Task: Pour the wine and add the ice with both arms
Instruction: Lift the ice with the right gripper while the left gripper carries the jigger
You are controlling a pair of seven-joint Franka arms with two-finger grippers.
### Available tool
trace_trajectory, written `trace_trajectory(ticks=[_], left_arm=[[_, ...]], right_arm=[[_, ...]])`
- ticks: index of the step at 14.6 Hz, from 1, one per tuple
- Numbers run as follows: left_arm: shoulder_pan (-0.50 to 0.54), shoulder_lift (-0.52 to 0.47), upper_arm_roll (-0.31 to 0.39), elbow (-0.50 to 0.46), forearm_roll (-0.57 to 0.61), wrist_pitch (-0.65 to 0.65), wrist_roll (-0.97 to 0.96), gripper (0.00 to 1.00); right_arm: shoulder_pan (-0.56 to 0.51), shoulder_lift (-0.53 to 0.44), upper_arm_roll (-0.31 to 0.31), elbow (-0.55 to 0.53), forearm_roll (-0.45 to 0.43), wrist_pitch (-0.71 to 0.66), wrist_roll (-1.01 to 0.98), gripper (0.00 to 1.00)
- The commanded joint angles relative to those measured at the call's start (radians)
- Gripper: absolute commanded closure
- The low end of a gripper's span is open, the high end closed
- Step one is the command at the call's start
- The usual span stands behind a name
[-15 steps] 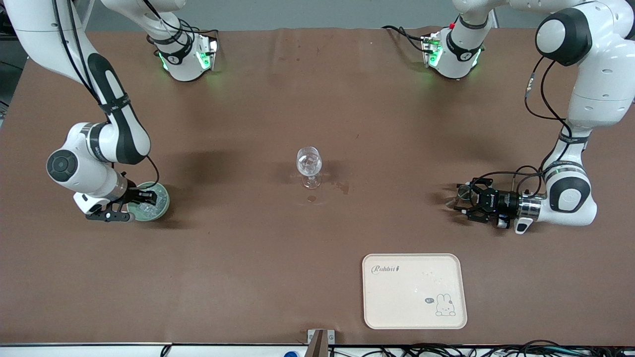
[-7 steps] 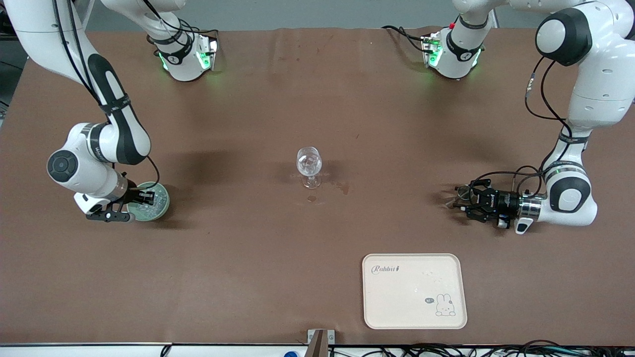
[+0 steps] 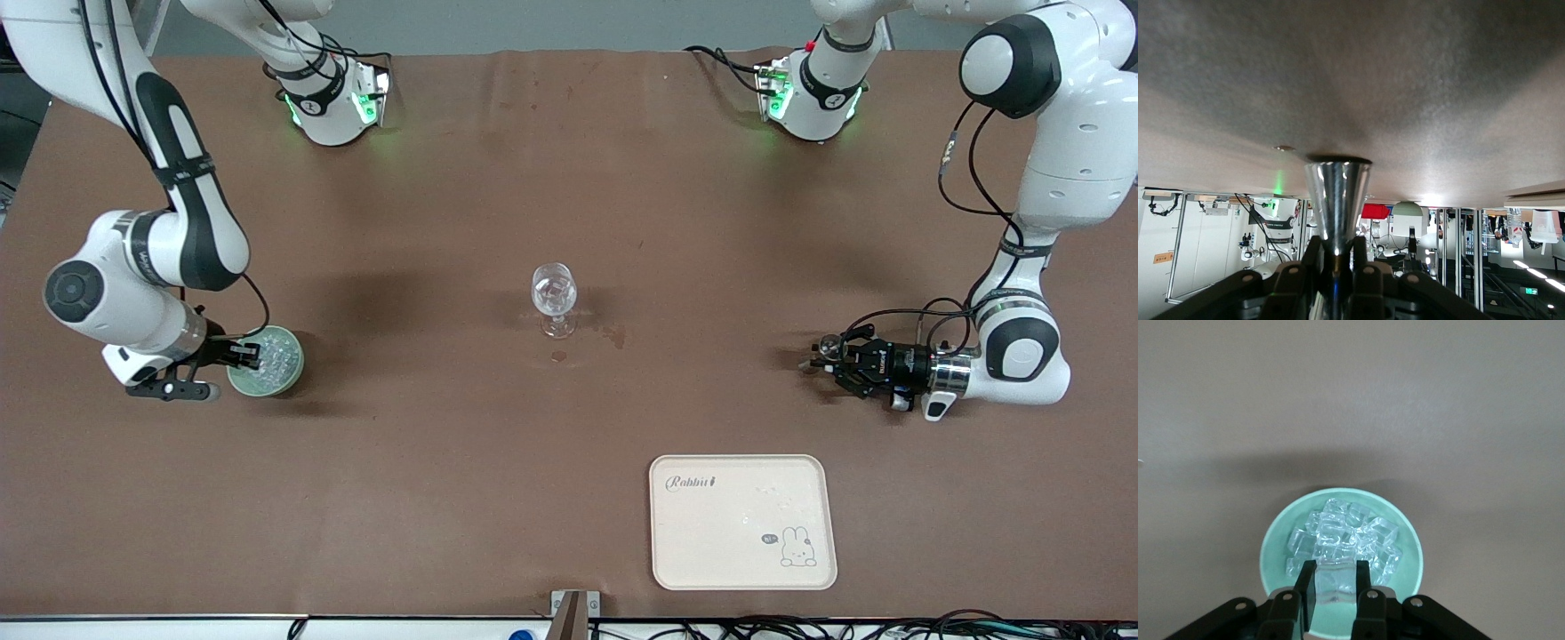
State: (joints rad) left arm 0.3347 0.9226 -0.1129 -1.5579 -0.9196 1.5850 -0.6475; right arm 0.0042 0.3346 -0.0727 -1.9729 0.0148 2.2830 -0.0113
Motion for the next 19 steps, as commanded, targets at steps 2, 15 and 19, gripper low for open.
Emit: trace_trajectory(ticks=[2,15,19], left_arm=[[-0.011,-0.01,-0.03,0.024,-0.01,-0.008,0.008,0.96],[-0.118,-0.24,-0.134,0.07,-0.013,0.052,-0.223,0.99],[-0.21,-0.303,-0.134,0.062,-0.005,0.117,-0.346,0.99]], right_arm=[[0.0,-0.066,-0.001,0.129,0.005,-0.176,0.007,0.94],[0.0,-0.244,0.001,0.416,0.004,-0.636,0.007,0.93],[-0.001,-0.371,0.001,0.307,0.002,-0.634,0.004,0.94]])
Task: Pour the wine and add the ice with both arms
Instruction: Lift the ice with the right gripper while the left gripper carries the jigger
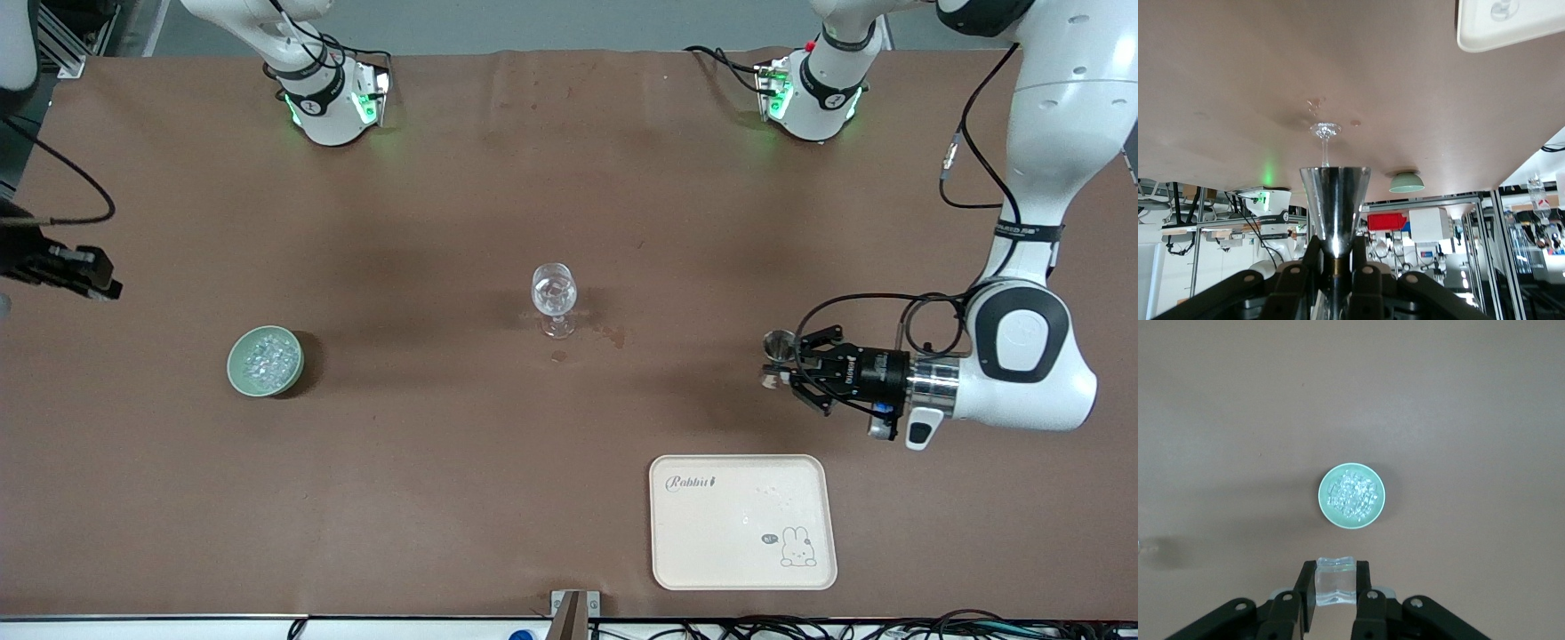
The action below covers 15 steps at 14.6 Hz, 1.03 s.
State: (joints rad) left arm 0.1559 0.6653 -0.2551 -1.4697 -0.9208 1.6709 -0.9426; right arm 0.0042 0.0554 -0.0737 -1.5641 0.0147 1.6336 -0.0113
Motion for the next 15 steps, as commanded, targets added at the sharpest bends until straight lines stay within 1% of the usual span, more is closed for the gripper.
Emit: trace_trajectory(ticks=[1,4,8,12,15], left_arm=[[-0.053,-0.059,0.008,-0.026,-0.003,0.047,-0.073,0.99],[-0.114,-0.084,0.01,-0.027,0.011,0.09,-0.136,0.99],[-0.243,-0.115,0.01,-0.044,0.108,0.211,-0.31,0.99],[-0.32,-0.115,0.008,-0.055,0.112,0.273,-0.395,0.99],[-0.361,-0.115,0.002,-0.057,0.108,0.28,-0.435,0.99]], right_arm=[[-0.006,-0.1,0.0,-0.102,0.002,0.011,-0.004,0.94],[-0.006,-0.106,0.0,-0.096,-0.001,-0.001,-0.009,0.94],[0.0,-0.098,0.002,-0.076,-0.01,0.003,-0.018,0.94],[0.0,-0.097,0.002,-0.073,-0.01,0.008,-0.018,0.94],[0.002,-0.097,0.002,-0.073,-0.012,0.009,-0.018,0.93]])
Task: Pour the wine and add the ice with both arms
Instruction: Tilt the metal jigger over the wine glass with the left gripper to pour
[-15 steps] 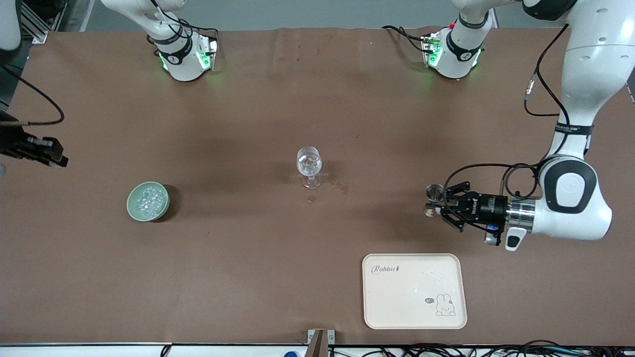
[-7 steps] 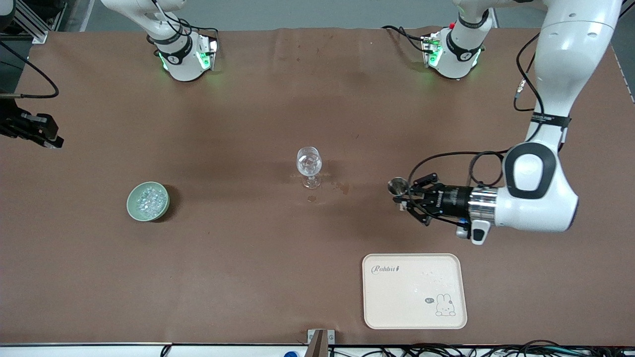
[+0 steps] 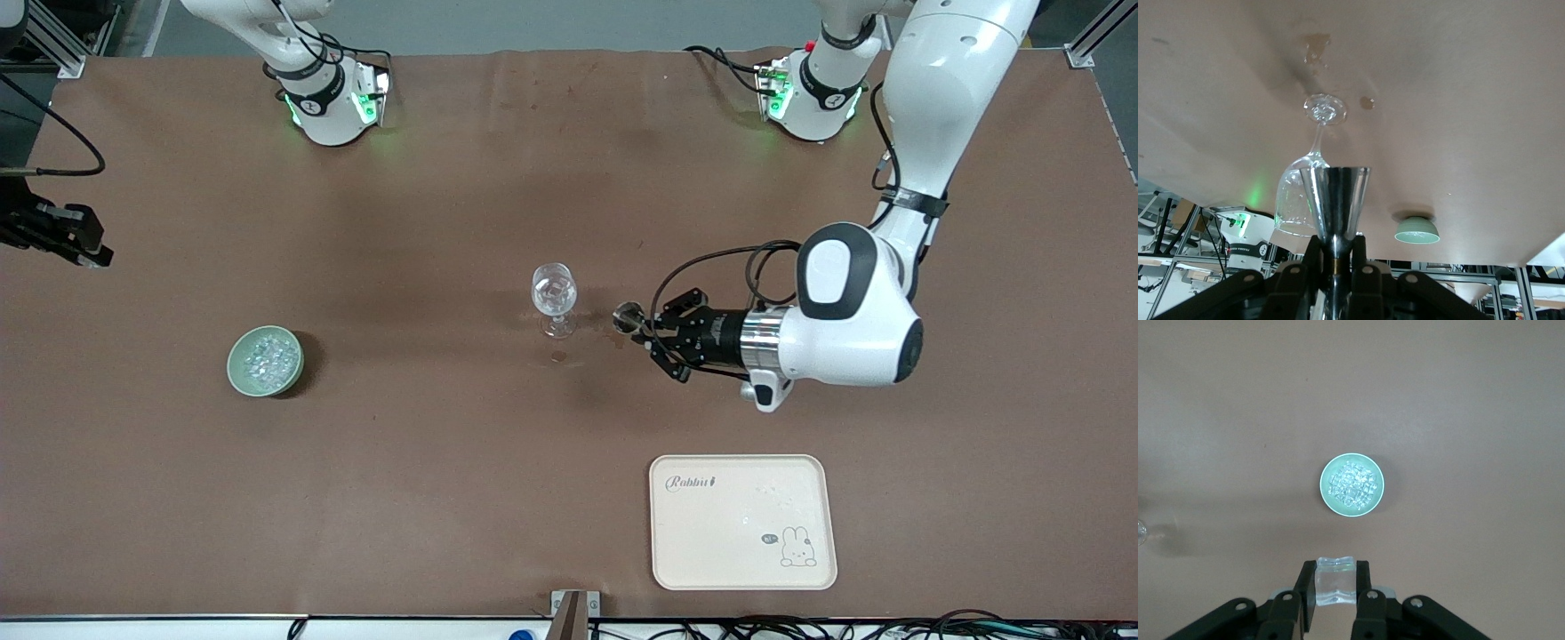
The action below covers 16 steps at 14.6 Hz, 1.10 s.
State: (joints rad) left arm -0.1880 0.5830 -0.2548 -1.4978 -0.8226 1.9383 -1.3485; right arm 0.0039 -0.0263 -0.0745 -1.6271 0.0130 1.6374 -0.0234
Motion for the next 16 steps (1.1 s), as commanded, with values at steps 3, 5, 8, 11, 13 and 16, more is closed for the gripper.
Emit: trace_trajectory(ticks=[3,5,8,11,13,16], left_arm=[[-0.048,-0.032,0.0,-0.048,0.01,0.013,-0.032,0.99],[-0.059,-0.038,0.0,-0.065,0.01,0.013,-0.035,0.99],[-0.077,-0.038,0.0,-0.075,0.01,0.013,-0.05,0.99],[-0.105,-0.038,0.002,-0.081,0.013,0.017,-0.073,0.99],[-0.111,-0.046,0.002,-0.09,0.022,0.042,-0.107,0.99],[-0.139,-0.051,0.002,-0.095,0.069,0.057,-0.17,0.99]], right_arm=[[0.002,-0.015,0.002,-0.01,-0.012,0.015,-0.006,0.93],[0.002,-0.015,0.002,-0.01,-0.012,0.015,-0.006,0.93],[0.004,-0.015,0.002,-0.01,-0.01,0.015,-0.006,0.93],[0.004,-0.015,0.004,-0.01,-0.012,0.015,-0.006,0.93],[0.004,-0.015,0.004,-0.01,-0.012,0.015,-0.006,0.93],[0.004,-0.015,0.004,-0.01,-0.011,0.016,-0.006,0.93]])
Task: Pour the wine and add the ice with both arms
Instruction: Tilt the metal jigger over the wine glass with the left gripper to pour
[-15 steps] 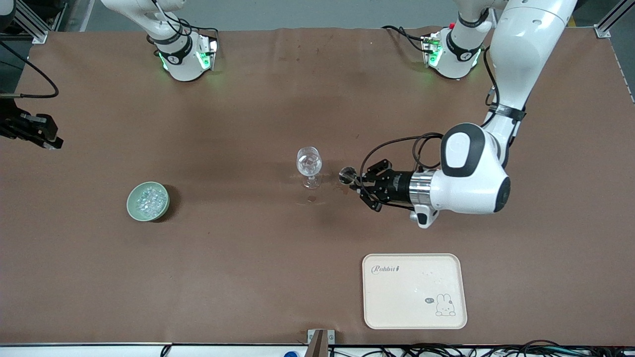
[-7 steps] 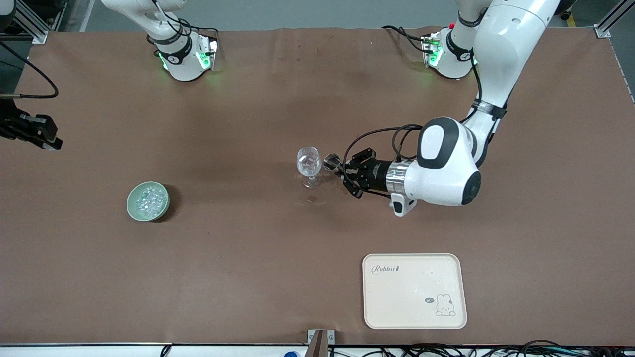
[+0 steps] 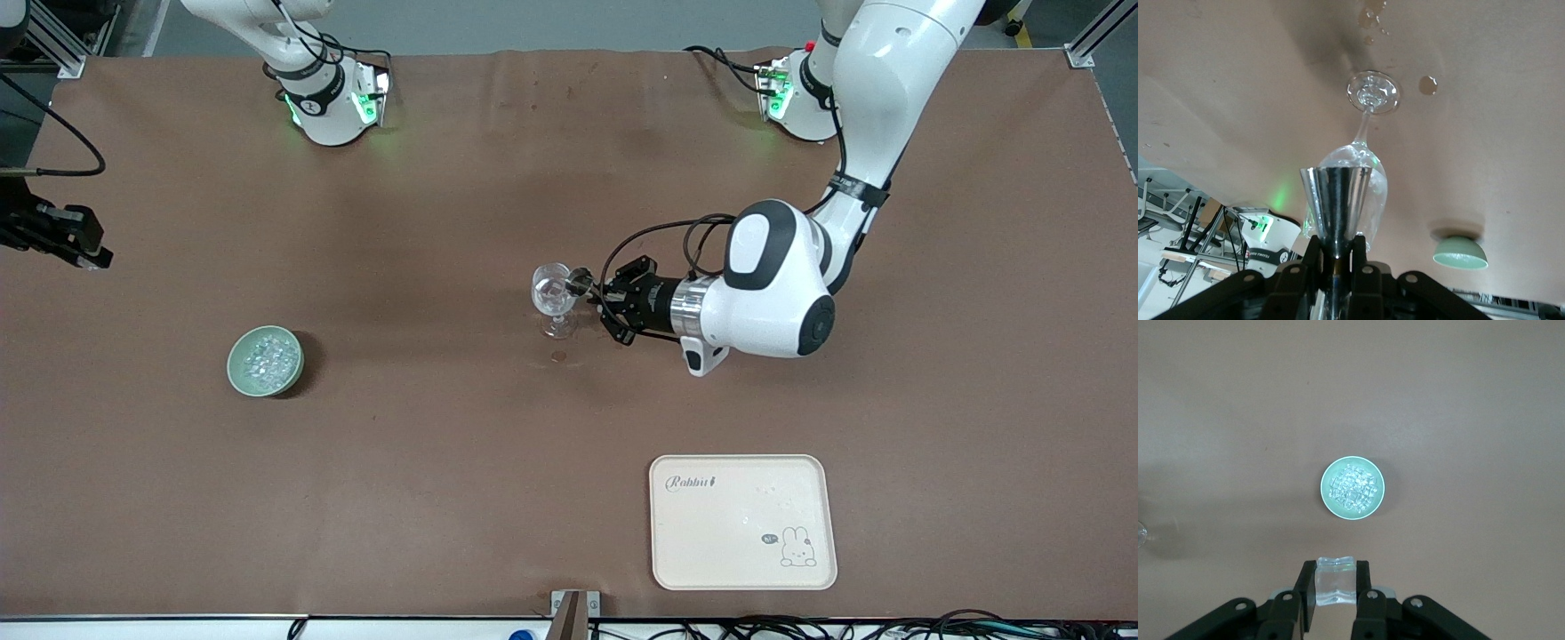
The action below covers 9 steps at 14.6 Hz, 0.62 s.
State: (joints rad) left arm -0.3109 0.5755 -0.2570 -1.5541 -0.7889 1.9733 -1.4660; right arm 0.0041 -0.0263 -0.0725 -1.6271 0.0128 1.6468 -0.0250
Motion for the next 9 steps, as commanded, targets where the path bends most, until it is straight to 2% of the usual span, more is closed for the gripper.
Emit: trace_trajectory(ticks=[1,9], left_arm=[[-0.017,-0.046,0.004,-0.038,0.063,0.022,-0.081,0.99],[-0.063,-0.045,0.004,-0.037,0.164,0.035,-0.18,0.99]], right_arm=[[0.004,-0.015,0.002,-0.01,-0.011,0.01,-0.004,0.93],[0.005,-0.015,0.002,-0.01,-0.01,0.013,-0.004,0.93]])
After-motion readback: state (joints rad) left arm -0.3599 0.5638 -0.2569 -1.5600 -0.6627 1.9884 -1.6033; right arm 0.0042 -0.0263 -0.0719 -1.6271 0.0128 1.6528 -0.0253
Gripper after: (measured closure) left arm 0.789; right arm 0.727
